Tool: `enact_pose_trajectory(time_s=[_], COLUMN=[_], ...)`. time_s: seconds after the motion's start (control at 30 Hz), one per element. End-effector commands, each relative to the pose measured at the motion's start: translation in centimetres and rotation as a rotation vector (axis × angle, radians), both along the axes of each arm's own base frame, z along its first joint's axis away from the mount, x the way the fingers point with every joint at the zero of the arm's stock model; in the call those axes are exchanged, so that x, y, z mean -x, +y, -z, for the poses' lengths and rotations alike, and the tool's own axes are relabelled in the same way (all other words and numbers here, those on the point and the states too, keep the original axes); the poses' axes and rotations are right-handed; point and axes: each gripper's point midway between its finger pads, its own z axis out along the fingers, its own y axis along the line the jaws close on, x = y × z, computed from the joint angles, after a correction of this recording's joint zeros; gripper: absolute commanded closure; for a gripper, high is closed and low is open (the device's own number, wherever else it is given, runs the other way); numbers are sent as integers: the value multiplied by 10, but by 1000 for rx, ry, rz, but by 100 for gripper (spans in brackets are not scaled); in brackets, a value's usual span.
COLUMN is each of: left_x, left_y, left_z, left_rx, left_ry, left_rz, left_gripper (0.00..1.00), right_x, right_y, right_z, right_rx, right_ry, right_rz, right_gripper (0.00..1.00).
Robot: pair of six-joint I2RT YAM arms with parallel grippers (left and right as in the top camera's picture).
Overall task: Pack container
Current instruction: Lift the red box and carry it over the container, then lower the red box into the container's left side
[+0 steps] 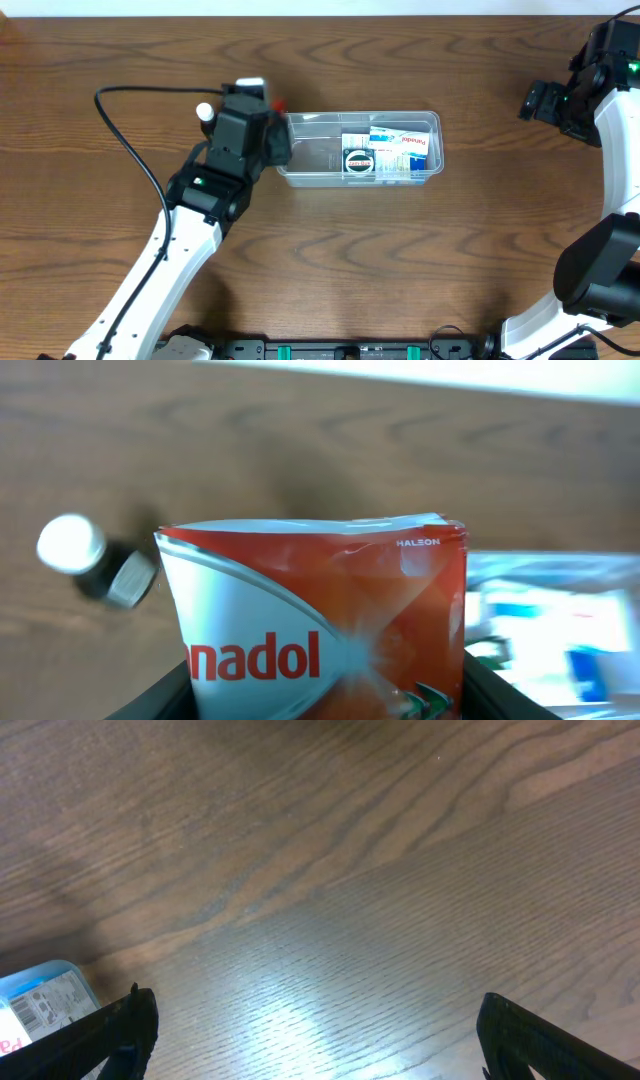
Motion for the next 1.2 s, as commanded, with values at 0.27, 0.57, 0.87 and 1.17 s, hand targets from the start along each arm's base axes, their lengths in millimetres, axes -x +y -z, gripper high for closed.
enact_pose_trajectory(time_s=[0.27, 0.57, 0.87, 1.17], left_x=[-13, -29, -37, -35], left_y=[-55, -89, -92, -82], left_z=[-36, -1, 49, 83], left_rx=[64, 21, -35, -117], left_ry=[-40, 39, 138, 219], left_rz=[69, 115, 109, 75], left_gripper=[45, 45, 45, 44], right_x=[-1, -1, -1, -1], right_y=[-3, -3, -3, -3], right_z=[-8, -8, -8, -8], right_rx=[16, 16, 16, 16], right_ry=[-17, -17, -17, -17], right_rz=[-8, -8, -8, -8], right_gripper=[1, 1, 1, 1])
